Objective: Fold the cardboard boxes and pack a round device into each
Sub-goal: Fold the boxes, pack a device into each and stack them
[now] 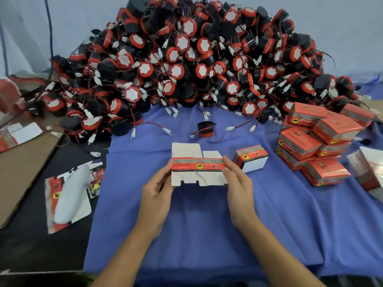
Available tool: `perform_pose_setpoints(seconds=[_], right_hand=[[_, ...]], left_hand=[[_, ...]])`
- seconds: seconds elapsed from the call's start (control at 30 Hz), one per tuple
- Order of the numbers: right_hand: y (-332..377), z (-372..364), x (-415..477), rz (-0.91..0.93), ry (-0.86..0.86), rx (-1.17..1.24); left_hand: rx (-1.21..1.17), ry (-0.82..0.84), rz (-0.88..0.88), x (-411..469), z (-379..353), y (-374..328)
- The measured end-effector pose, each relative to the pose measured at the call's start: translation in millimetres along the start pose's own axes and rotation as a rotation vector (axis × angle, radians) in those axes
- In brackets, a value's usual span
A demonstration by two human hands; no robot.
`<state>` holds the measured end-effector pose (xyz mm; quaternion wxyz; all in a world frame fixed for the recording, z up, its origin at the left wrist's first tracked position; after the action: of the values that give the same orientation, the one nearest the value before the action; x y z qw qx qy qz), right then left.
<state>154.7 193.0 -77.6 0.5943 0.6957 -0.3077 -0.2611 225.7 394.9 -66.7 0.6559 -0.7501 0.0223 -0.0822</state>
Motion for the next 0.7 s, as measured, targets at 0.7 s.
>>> perform_pose_setpoints(seconds=[0.7], right_hand=[[12,-14,-9,0.076,0.135,-0.040]], left_hand=[[0.093,0.043,-0.129,-4,-3,0]])
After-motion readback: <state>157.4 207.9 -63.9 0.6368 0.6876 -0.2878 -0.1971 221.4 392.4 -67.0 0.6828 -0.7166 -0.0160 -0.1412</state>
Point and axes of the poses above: each hand's wrist, its own x-axis towards the middle knuckle, its own z-axis out of the back of the hand, y = z × x, the point moved 8 cm from there along x, towards the middle knuckle, and after that the axes turned 9 degrees about -y, right-handed, at the moved point
